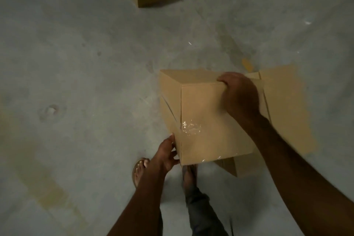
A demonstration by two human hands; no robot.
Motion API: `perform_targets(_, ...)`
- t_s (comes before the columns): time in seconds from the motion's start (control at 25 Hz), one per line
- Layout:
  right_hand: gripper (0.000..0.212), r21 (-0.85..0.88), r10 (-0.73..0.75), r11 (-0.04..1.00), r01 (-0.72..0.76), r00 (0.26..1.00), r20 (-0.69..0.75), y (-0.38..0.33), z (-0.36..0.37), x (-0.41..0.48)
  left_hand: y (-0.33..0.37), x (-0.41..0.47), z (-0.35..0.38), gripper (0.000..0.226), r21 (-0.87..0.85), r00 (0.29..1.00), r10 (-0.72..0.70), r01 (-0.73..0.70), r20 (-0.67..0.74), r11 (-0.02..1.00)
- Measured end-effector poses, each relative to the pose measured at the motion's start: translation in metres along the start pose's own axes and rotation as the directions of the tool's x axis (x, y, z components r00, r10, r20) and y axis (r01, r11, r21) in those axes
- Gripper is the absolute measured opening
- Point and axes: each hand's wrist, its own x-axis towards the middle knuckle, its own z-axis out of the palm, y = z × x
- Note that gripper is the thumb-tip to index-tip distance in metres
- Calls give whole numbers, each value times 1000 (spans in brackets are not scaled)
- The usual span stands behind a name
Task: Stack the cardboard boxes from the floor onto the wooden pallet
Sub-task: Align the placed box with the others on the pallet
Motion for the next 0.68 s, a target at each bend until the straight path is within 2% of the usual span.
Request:
perform_targets(0.16,40,-64,-79,993,98,964,254,-56,-5,47,14,12,10,39,-102,999,41,-43,-22,994)
perform_targets(0.28,71,-83,-3,995,47,887,462,-88,-1,86,23,20,19,42,-226,998,23,-34,-50,974)
perform_targets(0.32,76,-102,11,993,52,842,539,-93,7,99,22,21,25,47,-276,999,7,-18,-43,961)
perform_targets(0.36,81,-119,34,991,55,767,640,-98,13,108,18,22,31,51,-346,999,-18,5,-33,938)
perform_targets(0.48,90,-94,49,993,76,458,888,-109,21,130,17,17,44,59,-450,1000,-20,19,3,893)
perform_targets(0.52,91,-82,56,995,50,395,917,-109,16,135,21,8,47,57,-448,1000,-8,2,-11,894)
perform_targets(0.68,74,-55,132,972,-230,331,935,-99,-29,143,43,-39,33,47,-338,996,69,-85,-57,937)
